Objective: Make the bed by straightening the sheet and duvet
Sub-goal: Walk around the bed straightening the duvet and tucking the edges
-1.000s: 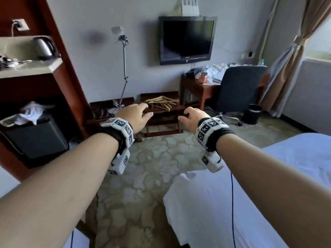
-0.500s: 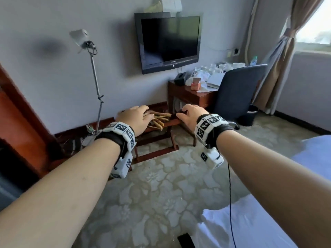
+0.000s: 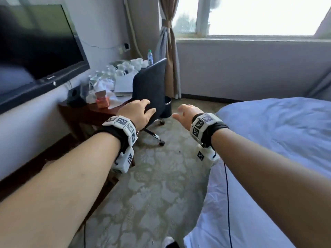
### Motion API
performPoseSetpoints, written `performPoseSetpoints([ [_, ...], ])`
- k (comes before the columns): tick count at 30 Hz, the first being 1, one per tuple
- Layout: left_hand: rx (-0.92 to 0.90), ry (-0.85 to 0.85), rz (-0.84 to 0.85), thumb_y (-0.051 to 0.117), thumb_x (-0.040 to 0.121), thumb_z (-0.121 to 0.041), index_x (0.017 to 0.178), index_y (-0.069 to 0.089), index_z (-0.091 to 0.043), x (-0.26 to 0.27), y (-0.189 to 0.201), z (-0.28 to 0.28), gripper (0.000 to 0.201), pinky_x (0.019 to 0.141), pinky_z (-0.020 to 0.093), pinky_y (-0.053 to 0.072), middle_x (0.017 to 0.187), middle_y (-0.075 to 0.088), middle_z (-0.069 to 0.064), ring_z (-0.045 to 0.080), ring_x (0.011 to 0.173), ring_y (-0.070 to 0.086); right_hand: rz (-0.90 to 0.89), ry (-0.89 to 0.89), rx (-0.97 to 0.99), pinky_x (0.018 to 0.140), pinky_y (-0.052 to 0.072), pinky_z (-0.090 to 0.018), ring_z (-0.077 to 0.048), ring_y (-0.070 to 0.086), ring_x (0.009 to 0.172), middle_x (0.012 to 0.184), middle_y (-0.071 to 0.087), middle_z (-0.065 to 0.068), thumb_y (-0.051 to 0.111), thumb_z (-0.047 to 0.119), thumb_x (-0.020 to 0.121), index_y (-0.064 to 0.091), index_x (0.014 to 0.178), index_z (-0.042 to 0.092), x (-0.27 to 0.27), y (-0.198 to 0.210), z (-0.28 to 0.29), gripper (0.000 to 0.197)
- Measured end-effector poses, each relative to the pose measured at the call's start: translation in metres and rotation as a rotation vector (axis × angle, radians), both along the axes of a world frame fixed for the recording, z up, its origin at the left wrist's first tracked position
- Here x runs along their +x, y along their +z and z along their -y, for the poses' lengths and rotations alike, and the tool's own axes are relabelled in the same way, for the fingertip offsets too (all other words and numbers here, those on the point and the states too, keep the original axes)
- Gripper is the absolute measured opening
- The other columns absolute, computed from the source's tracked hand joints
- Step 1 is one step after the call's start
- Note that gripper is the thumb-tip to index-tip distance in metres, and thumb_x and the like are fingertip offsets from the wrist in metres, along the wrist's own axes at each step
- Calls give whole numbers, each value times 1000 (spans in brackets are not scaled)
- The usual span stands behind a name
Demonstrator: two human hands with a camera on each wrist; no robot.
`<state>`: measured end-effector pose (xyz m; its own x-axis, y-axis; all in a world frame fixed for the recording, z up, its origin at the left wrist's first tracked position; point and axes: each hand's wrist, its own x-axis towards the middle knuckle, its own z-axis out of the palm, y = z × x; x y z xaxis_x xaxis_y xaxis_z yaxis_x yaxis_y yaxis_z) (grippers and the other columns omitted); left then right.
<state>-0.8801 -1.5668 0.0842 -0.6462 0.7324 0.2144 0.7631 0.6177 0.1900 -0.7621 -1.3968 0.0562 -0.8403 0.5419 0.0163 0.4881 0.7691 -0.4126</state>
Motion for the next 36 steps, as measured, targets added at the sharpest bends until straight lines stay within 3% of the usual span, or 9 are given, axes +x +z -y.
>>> performPoseSetpoints([
  [4, 40, -126, -42, 43, 96, -46, 133, 49, -18, -79, 21, -91, 46, 90, 36, 43, 117, 61, 6, 27, 110, 55, -33, -106, 20, 91, 43, -35, -25, 55, 107, 117, 55, -4, 45, 55, 91, 54, 119, 21, -63, 12, -76, 45],
  [12, 93, -326, -71, 42, 94, -49, 127, 52, -21, -190, 43, -258, 44, 87, 37, 46, 110, 64, 2, 25, 107, 58, -52, -288, 69, 92, 44, -36, -24, 55, 105, 114, 55, -5, 45, 52, 92, 54, 116, 18, -130, 62, -208, 43],
  [18, 57, -456, -70, 39, 95, -52, 133, 47, -25, -277, 31, -399, 47, 91, 37, 45, 116, 61, 2, 23, 110, 56, -26, -410, 99, 96, 43, -37, -23, 55, 109, 117, 56, -4, 44, 53, 92, 51, 123, 18, -202, 62, -326, 47],
  [22, 81, -560, -74, 39, 95, -52, 134, 46, -25, -334, 46, -501, 47, 90, 38, 46, 116, 61, 1, 23, 109, 56, -32, -523, 116, 96, 43, -35, -23, 54, 111, 120, 56, -7, 45, 51, 93, 50, 127, 16, -244, 74, -404, 49],
  [28, 81, -764, -78, 36, 96, -51, 136, 43, -24, -365, 66, -646, 48, 85, 33, 43, 116, 60, -2, 19, 106, 56, -55, -678, 116, 97, 43, -36, -22, 55, 111, 119, 58, -5, 45, 51, 92, 49, 127, 17, -271, 91, -514, 49],
  [36, 45, -849, -35, 36, 96, -51, 135, 45, -26, -409, 37, -844, 47, 90, 36, 45, 119, 58, -2, 19, 112, 54, -27, -800, 123, 97, 44, -40, -21, 55, 111, 121, 57, -3, 44, 53, 92, 49, 126, 20, -312, 63, -699, 48],
])
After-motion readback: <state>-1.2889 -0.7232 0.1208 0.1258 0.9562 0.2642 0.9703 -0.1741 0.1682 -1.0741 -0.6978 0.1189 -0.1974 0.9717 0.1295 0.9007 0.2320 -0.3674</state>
